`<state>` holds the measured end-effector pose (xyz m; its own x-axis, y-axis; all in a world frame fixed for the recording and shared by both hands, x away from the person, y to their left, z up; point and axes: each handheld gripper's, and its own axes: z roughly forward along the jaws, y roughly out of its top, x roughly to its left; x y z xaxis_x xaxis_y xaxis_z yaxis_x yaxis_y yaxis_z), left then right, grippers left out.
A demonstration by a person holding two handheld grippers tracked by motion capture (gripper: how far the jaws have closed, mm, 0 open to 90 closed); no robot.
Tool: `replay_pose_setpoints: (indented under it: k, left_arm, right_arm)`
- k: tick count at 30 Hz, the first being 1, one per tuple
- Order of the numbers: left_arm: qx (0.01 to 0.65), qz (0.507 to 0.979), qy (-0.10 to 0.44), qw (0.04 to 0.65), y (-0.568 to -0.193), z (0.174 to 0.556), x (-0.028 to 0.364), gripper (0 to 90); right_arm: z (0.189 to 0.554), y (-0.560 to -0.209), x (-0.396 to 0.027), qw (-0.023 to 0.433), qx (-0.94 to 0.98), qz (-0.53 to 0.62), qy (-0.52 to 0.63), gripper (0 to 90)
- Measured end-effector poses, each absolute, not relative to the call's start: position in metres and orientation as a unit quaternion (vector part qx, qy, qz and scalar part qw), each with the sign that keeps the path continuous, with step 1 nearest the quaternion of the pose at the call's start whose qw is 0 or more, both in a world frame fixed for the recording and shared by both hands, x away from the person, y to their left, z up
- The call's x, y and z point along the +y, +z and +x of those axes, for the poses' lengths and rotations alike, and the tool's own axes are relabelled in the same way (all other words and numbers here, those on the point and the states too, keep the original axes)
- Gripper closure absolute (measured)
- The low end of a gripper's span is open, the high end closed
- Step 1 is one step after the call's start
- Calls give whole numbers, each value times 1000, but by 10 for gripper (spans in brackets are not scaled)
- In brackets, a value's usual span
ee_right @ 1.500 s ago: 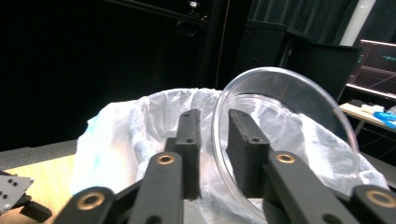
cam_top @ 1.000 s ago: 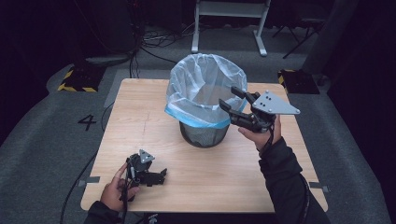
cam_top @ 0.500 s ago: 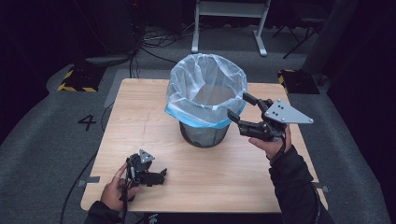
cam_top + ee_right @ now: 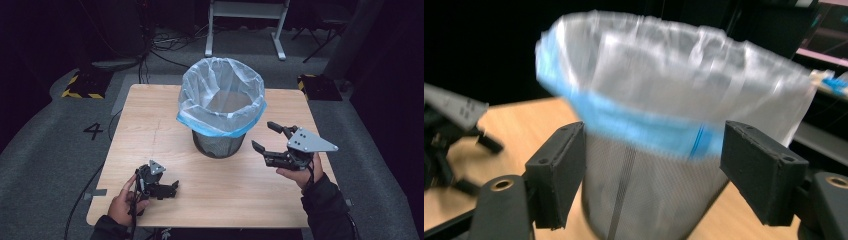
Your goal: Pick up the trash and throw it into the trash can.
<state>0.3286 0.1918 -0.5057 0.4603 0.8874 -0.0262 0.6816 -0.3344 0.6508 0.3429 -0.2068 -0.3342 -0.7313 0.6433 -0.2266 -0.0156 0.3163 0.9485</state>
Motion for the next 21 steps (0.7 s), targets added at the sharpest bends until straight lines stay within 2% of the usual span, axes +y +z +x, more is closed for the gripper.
replay_pose_setpoints:
  k: [12, 14, 21]
  left_arm:
    - [491, 799, 170, 303, -506, 329, 192, 1]
    - [491, 799, 170, 303, -506, 329, 192, 1]
    - [491, 799, 170, 303, -506, 329, 192, 1]
  right_arm:
    - [340, -395, -226, 292, 801, 238, 465, 250]
    - [340, -415, -236, 272, 811, 255, 450, 248]
    - [337, -456, -261, 249, 833, 288, 402, 243]
